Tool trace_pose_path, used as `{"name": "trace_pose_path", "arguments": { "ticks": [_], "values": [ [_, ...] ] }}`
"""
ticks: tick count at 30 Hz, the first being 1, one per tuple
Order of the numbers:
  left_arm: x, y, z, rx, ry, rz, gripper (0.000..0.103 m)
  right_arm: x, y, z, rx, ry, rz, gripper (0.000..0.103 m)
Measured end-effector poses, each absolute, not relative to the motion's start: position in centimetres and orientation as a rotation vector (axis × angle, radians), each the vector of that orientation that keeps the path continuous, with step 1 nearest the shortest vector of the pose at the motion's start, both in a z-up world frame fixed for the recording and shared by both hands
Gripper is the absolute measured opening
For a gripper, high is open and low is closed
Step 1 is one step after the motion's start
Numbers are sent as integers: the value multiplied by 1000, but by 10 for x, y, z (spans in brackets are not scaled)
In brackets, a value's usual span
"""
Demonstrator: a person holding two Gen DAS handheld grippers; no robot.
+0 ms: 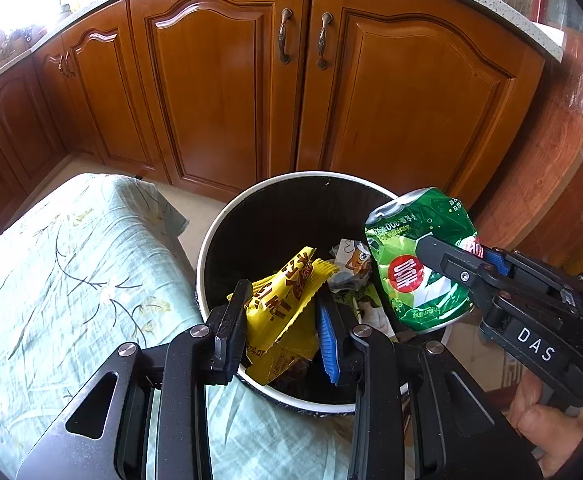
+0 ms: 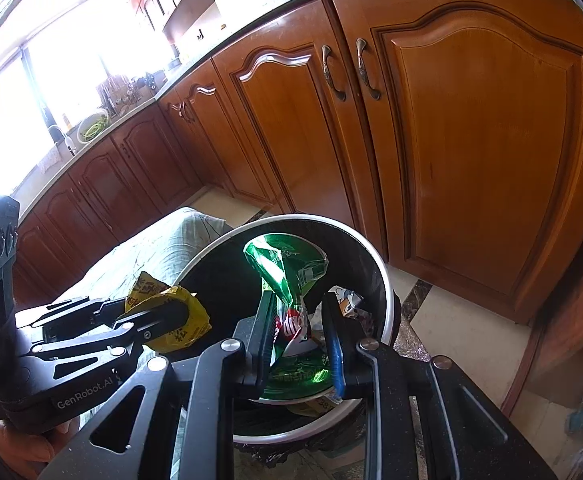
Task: Collect trash
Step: 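Open both tools to drop the wrapper and can into the bin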
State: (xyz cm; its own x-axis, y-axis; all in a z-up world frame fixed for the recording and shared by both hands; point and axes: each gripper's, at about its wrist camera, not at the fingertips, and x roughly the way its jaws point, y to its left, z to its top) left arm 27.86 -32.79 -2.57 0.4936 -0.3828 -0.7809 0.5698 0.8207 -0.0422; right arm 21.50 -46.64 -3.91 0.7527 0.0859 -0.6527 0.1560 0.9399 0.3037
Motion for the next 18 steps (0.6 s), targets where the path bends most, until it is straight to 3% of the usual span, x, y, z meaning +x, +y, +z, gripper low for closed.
{"name": "trace_pose_path", "arguments": {
  "ticks": [4, 14, 18],
  "values": [
    [282, -328, -30, 233, 898, -583, 32, 220, -468, -43, 358, 743, -41, 24],
    [281, -323, -29, 220, 914, -588, 57, 210, -475, -38, 410, 717, -46, 38],
    [274, -302, -24, 180, 898, -575, 57, 193, -469, -34, 428, 686, -46, 46]
  ]
}}
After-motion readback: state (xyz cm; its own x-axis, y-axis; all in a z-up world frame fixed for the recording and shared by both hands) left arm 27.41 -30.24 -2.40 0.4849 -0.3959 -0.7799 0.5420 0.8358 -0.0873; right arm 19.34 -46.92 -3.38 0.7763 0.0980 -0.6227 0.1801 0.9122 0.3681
